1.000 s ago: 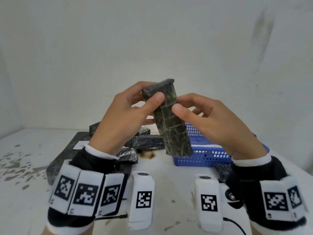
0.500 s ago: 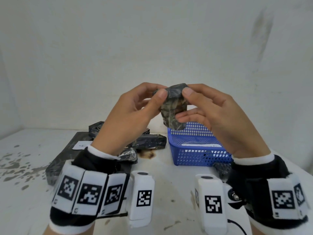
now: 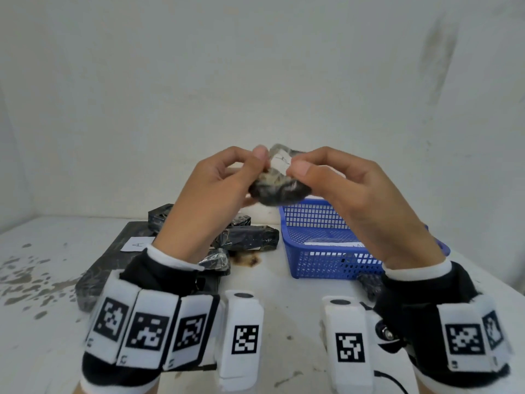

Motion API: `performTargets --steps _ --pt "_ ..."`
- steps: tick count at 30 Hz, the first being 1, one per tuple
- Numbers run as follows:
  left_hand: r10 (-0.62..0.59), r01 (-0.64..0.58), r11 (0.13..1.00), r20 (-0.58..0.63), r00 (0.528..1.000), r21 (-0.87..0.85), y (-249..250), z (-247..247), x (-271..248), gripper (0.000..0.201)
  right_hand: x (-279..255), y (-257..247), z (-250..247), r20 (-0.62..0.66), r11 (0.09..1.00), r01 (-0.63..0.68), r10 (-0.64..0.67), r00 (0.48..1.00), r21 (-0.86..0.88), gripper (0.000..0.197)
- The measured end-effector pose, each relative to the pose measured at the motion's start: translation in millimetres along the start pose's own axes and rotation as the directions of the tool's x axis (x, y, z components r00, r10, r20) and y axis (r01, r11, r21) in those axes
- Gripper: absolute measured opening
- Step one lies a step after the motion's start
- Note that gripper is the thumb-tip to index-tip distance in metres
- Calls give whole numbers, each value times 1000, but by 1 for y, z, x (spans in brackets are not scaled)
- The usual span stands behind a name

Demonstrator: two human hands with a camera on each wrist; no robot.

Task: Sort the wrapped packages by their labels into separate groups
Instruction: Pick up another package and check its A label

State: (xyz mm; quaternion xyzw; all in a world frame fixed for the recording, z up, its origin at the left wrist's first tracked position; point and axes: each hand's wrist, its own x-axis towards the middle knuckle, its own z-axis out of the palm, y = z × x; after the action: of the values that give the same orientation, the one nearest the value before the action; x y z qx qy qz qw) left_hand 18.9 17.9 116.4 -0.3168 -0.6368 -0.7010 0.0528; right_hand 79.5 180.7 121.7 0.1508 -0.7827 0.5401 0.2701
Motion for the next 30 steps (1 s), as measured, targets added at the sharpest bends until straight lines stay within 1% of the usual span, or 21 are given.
performTargets --steps 2,3,5,7,10,13,17,19,20,27,30 --pt "-51 51 998 -10 999 -36 0 -2 -1 13 -1 0 3 23 1000 5 -5 1000 16 16" --pt "-69 67 996 -25 997 -52 -1 -3 -1 19 -1 0 4 44 1000 6 -7 999 26 13" --pt "-92 87 993 -56 994 -81 -1 -4 0 35 -2 0 6 69 999 12 -15 998 38 28" --pt "-102 94 990 -68 992 -109 1 -5 0 47 -2 0 8 47 998 38 -40 998 42 44" --pt "-98 93 991 -52 994 -95 2 -5 -1 53 -1 3 12 0 999 47 -47 999 -3 61" --pt "-69 66 995 -45 997 -76 3 -3 -2 50 1 6 14 -20 999 29 -30 999 -40 69" --pt "-53 51 998 -66 996 -38 5 -4 -3 36 2 7 13 -31 999 -22 21 999 -36 66" --pt "-43 42 999 -89 995 -15 5 -5 -2 31 3 8 13 -44 998 -41 39 998 -47 68" --pt "-43 43 999 -88 995 -5 5 -5 -2 30 3 8 13 -54 997 -45 42 998 -56 66" --pt "-49 49 999 -55 997 1 6 -4 -4 26 3 7 14 -74 995 -41 34 997 -94 34" --pt "-39 42 998 -58 998 42 6 -5 -3 26 3 5 14 -73 994 -47 40 997 -99 28"
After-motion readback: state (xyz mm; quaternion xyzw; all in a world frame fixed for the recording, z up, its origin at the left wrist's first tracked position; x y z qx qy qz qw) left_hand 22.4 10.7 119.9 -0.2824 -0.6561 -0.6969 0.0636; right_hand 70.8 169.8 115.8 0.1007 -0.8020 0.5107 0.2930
